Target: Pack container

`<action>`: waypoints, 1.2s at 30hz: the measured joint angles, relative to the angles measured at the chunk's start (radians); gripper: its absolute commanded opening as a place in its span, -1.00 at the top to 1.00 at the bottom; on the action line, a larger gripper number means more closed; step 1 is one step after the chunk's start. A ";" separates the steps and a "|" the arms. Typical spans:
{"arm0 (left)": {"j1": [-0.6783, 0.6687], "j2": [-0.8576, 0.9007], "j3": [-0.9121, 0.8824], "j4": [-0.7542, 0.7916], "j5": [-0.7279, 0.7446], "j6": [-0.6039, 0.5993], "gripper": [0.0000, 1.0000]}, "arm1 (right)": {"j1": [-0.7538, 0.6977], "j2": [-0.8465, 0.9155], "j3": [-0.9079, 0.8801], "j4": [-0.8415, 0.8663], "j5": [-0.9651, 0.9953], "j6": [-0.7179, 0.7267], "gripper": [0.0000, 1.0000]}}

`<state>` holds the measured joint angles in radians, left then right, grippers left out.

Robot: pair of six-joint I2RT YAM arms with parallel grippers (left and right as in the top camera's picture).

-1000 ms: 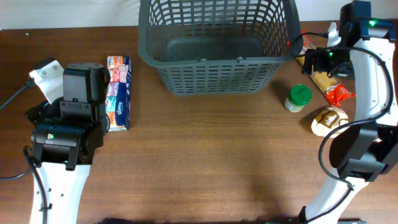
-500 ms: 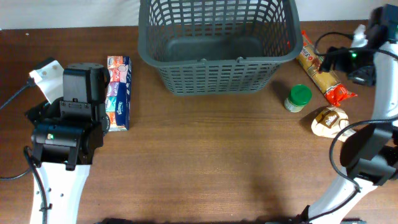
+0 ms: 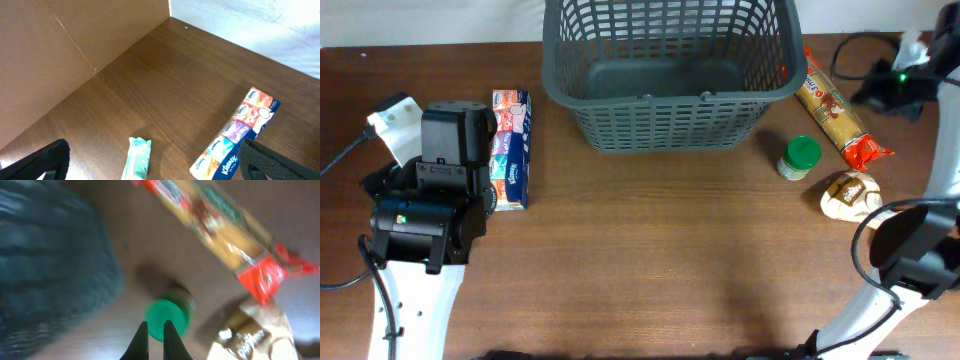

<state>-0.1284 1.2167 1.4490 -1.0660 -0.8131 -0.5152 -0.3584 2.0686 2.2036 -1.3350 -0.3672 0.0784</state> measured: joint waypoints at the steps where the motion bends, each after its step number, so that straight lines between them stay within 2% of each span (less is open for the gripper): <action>1: 0.000 0.000 0.000 0.000 0.000 0.000 -0.99 | 0.000 0.000 0.040 0.000 -0.019 0.001 0.93; 8: 0.000 0.001 0.000 0.000 0.000 0.000 -0.99 | 0.031 -0.003 0.254 0.013 -0.090 0.002 0.92; 20: 0.000 0.001 0.000 0.000 0.000 0.000 -0.99 | 0.140 -0.003 0.253 0.089 -0.075 0.000 0.92; 36: 0.000 0.001 0.000 0.000 0.000 0.000 -0.99 | 0.164 0.097 0.246 0.119 -0.007 -0.008 0.92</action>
<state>-0.1284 1.2175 1.4490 -1.0660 -0.8131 -0.5152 -0.1944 2.1654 2.4500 -1.2160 -0.3744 0.0700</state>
